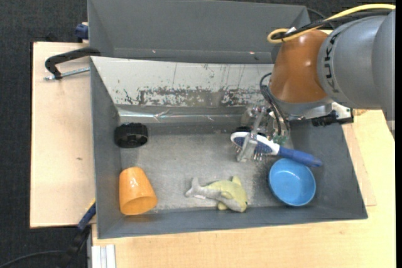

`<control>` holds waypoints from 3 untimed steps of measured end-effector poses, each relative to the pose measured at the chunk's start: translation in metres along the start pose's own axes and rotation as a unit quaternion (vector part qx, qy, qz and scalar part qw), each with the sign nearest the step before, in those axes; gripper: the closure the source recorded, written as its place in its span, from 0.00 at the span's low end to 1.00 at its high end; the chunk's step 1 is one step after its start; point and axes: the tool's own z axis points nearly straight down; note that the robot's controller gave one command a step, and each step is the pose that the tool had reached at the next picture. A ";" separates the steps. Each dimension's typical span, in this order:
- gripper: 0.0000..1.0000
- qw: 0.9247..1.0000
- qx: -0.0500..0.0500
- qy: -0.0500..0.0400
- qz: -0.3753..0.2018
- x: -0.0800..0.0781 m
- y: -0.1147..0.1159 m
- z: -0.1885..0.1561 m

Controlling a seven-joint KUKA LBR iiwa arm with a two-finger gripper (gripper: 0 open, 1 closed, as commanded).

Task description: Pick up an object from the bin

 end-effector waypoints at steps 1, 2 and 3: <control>0.00 1.000 0.000 0.000 0.000 -0.001 0.001 -0.001; 1.00 1.000 -0.001 0.001 0.000 0.000 0.002 -0.001; 1.00 1.000 -0.001 0.001 0.000 -0.001 0.004 -0.002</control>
Offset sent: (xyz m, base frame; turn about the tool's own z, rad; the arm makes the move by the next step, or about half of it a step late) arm 0.0000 0.0000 0.0000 0.0000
